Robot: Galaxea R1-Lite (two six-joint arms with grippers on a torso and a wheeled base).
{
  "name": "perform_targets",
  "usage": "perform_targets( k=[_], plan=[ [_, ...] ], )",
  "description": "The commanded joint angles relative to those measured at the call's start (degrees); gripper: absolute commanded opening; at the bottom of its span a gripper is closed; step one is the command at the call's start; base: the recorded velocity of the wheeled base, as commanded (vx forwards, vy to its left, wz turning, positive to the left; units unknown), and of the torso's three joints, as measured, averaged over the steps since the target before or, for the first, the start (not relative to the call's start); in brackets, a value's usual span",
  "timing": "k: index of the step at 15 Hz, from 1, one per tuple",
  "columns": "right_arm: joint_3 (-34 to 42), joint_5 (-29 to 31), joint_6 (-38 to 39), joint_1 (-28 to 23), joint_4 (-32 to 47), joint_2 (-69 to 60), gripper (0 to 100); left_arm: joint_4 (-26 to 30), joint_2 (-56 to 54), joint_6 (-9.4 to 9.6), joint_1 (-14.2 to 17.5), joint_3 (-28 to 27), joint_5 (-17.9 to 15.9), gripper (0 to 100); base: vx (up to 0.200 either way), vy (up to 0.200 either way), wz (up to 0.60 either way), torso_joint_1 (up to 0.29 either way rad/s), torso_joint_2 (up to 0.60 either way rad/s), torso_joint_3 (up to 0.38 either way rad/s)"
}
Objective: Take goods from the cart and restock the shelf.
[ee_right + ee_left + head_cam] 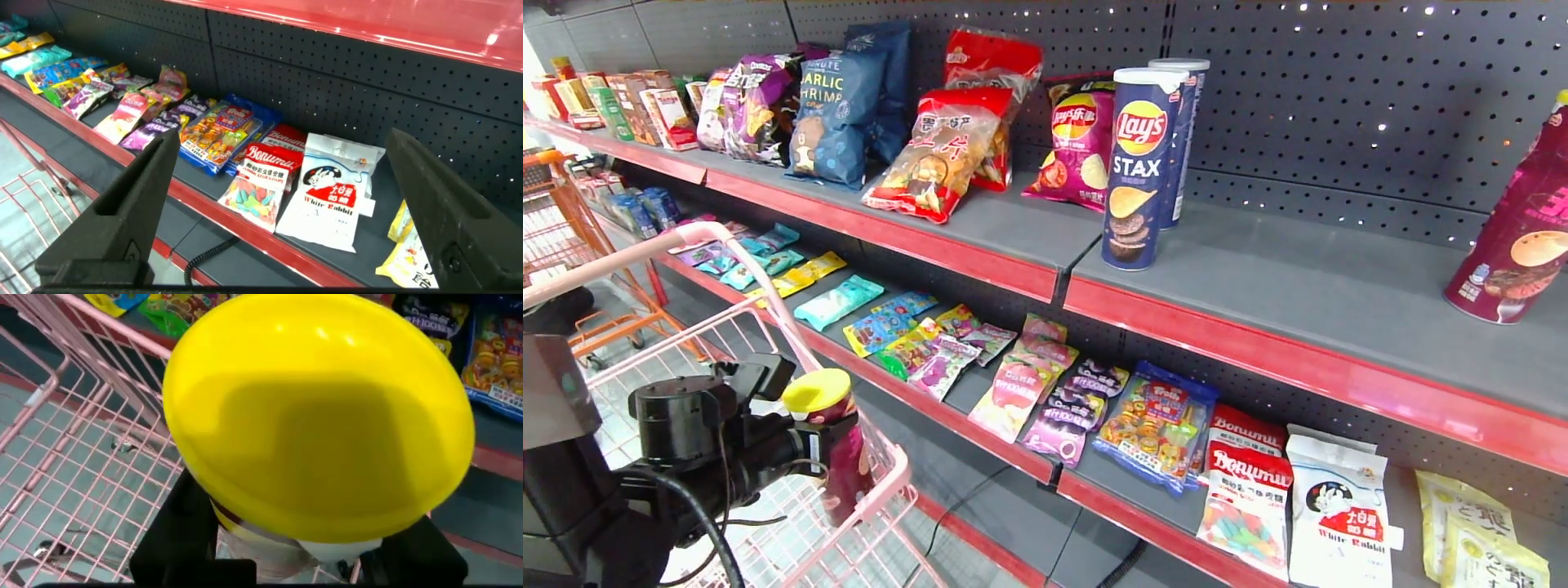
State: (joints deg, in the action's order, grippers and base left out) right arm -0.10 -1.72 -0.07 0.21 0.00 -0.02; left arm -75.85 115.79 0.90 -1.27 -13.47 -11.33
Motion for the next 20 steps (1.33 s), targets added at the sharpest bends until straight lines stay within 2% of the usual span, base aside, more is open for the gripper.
perform_targets(
  k=[1,2,3,5,6,7,8,9,11,16,20],
  plan=[
    [0.01,-0.04,-0.01,-0.03,0.00,0.02,100,16.70,-22.27,-0.02,2.85,-4.02,-0.54,0,0.000,0.000,0.00,0.000,0.00,0.000],
    [0.01,-0.04,-0.01,-0.03,0.00,0.02,100,23.91,-28.25,-0.11,3.29,-6.22,-0.89,0,0.000,0.000,0.00,0.000,0.00,0.000],
    [0.01,-0.04,-0.01,-0.03,0.00,0.02,100,45.70,-43.36,-1.25,3.90,-14.13,-2.30,0,0.000,0.000,0.00,0.000,0.00,0.000],
    [0.01,-0.04,-0.01,-0.03,0.00,0.02,100,73.39,-59.10,-4.07,3.90,-27.13,-3.79,0,0.000,0.000,0.00,0.000,0.00,0.000],
    [0.01,-0.04,-0.10,-0.03,0.00,0.02,100,78.57,-62.70,-4.07,3.90,-29.77,-3.70,0,0.000,0.000,0.00,0.000,0.00,0.000],
    [0.01,-0.04,-0.10,-0.03,0.00,0.02,100,81.65,-66.48,-3.98,3.90,-31.62,-3.70,0,0.000,0.000,0.00,0.000,0.00,0.000],
    [0.01,-0.04,-0.10,-0.03,0.00,0.02,100,81.65,-66.48,-3.98,3.90,-31.62,-3.70,0,0.000,0.000,0.00,0.000,0.00,0.000],
    [0.01,-0.04,-0.19,-0.03,0.00,0.02,100,84.20,-73.77,-3.54,3.90,-35.13,-3.44,0,0.000,0.000,0.00,0.000,0.00,0.000],
    [0.01,-0.04,-0.10,-0.03,0.00,0.02,100,84.38,-75.97,-3.28,3.99,-35.92,-3.00,0,0.000,0.000,0.00,0.107,-0.30,-0.178],
    [0.01,-0.04,-0.10,-0.03,0.00,0.02,100,84.29,-80.63,-3.19,3.90,-31.71,2.01,0,0.000,0.000,0.00,0.205,-0.53,-0.326],
    [0.01,-0.04,-0.10,-0.03,0.00,0.02,100,84.29,-83.79,-1.52,3.90,-26.78,2.45,0,0.000,0.000,0.00,0.227,-0.55,-0.327]
  ],
)
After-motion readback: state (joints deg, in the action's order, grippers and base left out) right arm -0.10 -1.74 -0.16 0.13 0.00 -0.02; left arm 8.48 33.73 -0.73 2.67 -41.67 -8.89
